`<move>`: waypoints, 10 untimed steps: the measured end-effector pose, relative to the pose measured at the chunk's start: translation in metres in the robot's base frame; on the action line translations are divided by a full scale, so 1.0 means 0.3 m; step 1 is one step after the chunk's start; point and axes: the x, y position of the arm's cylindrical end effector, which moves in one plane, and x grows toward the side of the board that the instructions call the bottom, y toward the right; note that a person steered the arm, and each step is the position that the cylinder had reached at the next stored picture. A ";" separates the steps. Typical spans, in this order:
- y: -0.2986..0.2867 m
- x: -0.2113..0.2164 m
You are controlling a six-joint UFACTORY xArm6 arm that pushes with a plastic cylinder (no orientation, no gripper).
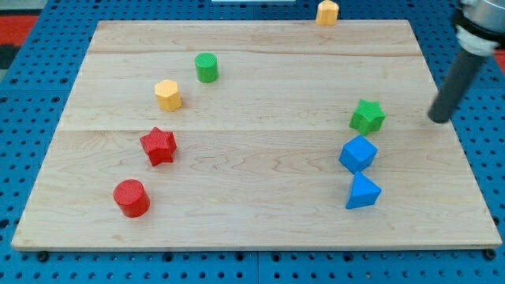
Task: Place the green star diagonally top right to the red star
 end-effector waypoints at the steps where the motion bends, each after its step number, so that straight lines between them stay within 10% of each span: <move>1: -0.075 0.047; 8: -1.169 -0.221; 10: -1.004 -0.322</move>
